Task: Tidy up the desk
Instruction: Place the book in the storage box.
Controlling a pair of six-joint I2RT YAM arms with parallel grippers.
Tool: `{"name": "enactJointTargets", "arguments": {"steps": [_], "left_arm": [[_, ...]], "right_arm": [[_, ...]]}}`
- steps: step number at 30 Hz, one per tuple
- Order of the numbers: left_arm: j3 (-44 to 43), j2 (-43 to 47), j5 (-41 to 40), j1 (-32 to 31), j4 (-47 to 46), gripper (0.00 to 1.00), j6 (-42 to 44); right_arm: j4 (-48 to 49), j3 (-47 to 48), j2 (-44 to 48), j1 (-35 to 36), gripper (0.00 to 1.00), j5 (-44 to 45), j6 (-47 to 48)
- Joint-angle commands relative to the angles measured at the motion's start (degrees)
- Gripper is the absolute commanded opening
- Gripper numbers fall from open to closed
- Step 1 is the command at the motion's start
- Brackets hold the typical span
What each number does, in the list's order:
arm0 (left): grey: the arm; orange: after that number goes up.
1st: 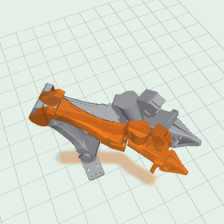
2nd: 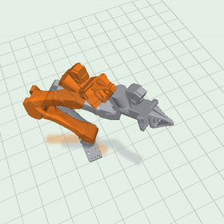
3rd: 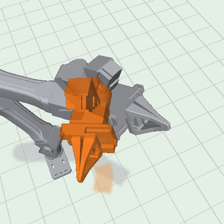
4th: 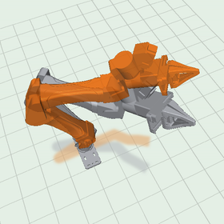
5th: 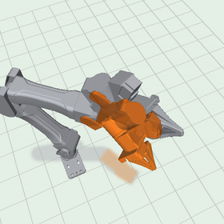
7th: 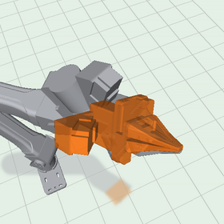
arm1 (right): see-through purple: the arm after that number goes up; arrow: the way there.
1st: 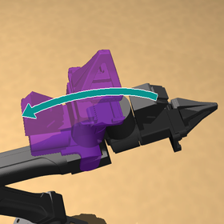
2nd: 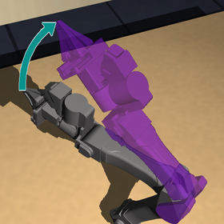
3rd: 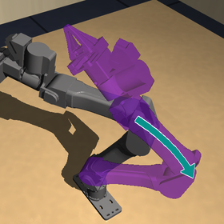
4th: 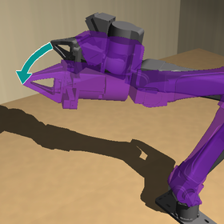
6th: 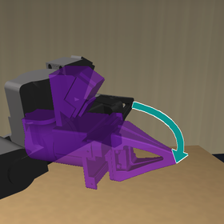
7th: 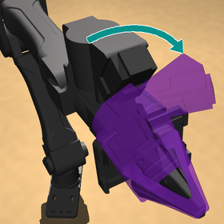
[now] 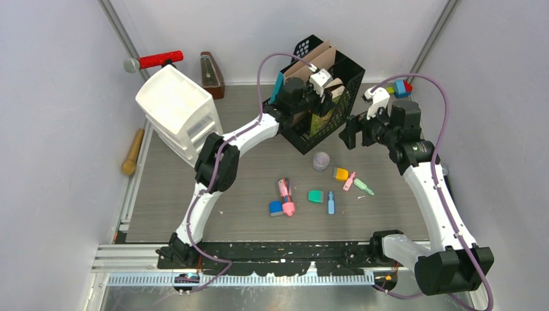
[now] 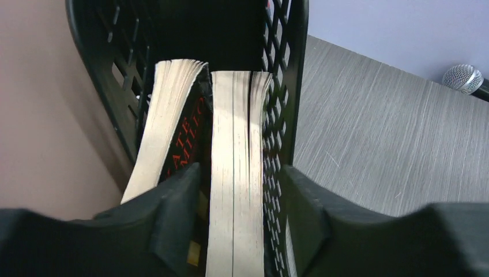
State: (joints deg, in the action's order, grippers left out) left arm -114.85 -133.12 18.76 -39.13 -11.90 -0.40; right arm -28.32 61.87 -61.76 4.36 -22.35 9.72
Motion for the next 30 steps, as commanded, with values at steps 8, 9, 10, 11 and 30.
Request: {"name": "enactJointTargets", "arguments": {"steps": [8,9,10,11,30], "left_arm": [[-1.63,8.54,1.32,0.03,6.63,0.91,2.65],[-0.76,10.04,1.74,0.06,7.76,0.92,2.49],[0.35,11.6,2.3,0.05,9.03,0.93,2.31],[2.2,13.23,2.85,0.07,10.18,0.93,2.47],[50.2,49.24,-12.18,0.65,21.17,1.0,15.27]], "right_arm": [[2.99,5.09,-0.75,-0.32,0.94,8.44,-3.72],[3.21,5.65,-1.09,-0.32,0.96,9.69,-4.35],[3.78,5.91,-1.26,-0.32,0.97,10.61,-4.88],[4.36,6.05,-1.46,-0.32,0.99,12.69,-6.59],[22.12,13.29,-18.98,-0.23,0.99,16.51,-18.63]]}}
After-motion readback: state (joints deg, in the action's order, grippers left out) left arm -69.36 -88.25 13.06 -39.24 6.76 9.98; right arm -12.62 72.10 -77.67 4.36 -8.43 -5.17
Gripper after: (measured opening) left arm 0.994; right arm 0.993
